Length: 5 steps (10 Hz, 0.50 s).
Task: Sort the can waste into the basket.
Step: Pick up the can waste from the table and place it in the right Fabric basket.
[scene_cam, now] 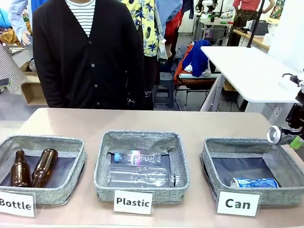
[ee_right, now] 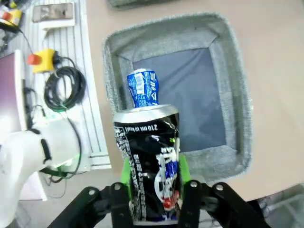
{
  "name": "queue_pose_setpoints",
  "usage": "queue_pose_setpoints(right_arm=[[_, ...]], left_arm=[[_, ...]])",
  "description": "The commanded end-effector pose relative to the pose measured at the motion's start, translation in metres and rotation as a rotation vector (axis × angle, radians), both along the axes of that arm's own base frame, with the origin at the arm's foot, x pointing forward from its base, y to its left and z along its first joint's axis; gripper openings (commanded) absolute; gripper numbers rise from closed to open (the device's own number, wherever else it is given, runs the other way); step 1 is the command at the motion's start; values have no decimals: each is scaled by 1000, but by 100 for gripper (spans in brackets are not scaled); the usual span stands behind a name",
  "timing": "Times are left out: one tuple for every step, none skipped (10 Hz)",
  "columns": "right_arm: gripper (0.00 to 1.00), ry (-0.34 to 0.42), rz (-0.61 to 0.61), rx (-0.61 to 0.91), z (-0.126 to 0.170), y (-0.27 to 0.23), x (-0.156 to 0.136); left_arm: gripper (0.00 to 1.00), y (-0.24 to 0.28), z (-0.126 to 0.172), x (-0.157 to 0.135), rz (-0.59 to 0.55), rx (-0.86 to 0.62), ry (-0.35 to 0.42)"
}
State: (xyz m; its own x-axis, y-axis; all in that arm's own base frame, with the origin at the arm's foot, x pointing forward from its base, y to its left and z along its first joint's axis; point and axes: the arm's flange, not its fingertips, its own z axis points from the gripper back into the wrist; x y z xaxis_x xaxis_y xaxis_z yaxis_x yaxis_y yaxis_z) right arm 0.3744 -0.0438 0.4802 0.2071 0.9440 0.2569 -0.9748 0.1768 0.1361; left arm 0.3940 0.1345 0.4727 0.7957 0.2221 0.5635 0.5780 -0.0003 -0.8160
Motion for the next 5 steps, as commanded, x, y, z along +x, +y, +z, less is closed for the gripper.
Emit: queue_pose_setpoints(right_arm=[[100, -21, 68, 8, 1, 0, 4], [100, -20, 60, 9, -1, 1, 5], [100, -19, 66, 5, -2, 1, 5], [100, -23, 71, 21, -2, 2, 6], [100, -20, 45, 59, -1, 3, 10]], left_arm=[[100, 0, 3, -3, -16, 1, 2], [100, 0, 3, -3, -16, 1, 2], [100, 0, 3, -3, -16, 1, 2], [100, 0, 3, -3, -16, 1, 2], [100, 0, 3, -3, -16, 1, 2]])
